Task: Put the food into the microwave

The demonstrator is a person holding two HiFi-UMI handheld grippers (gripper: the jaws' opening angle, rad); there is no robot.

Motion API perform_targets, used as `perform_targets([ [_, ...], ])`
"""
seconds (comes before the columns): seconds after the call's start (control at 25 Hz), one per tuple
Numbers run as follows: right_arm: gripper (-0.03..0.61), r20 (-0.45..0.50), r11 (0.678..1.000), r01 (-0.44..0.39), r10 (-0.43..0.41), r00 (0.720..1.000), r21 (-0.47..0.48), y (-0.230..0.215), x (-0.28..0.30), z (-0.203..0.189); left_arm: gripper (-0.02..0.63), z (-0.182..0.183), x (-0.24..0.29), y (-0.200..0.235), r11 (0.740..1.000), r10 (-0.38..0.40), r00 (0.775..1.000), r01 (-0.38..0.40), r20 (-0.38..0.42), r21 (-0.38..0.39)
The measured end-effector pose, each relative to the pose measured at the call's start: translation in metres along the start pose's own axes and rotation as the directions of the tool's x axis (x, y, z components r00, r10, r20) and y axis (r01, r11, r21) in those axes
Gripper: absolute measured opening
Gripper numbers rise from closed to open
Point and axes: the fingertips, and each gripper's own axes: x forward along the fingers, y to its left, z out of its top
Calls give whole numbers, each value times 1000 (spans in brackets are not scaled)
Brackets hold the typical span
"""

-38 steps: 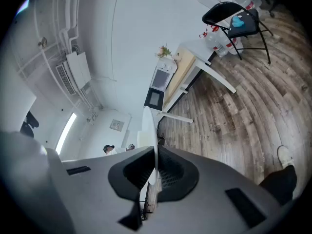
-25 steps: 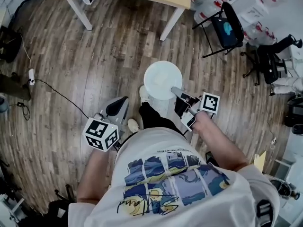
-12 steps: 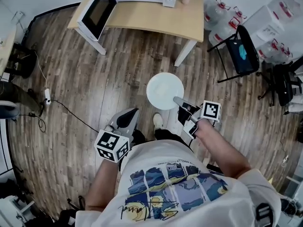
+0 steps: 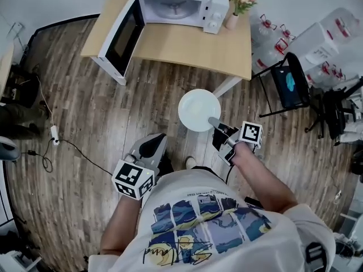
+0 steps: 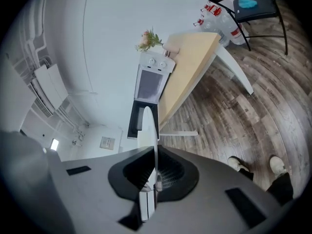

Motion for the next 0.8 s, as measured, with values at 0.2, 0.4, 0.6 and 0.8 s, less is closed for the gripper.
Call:
perform_targets([
  [0.2, 12, 107, 998, 35, -40, 993, 45, 27, 53, 38, 8, 43, -5, 59, 995, -86, 996, 86, -3, 45],
  [0.4, 12, 222, 996, 36, -53, 974, 77, 37, 114, 80, 8, 74, -4, 113, 981, -160, 987, 161, -21, 103],
  [0.6, 13, 279, 994, 31, -60, 958, 108, 45, 163, 118, 8, 104, 5, 141, 976, -185, 983, 184, 0, 117],
  [0.8, 12, 302, 991, 22, -62, 951, 134, 45, 217, 169, 8, 136, 27, 169, 981, -166, 986, 162, 31, 110],
])
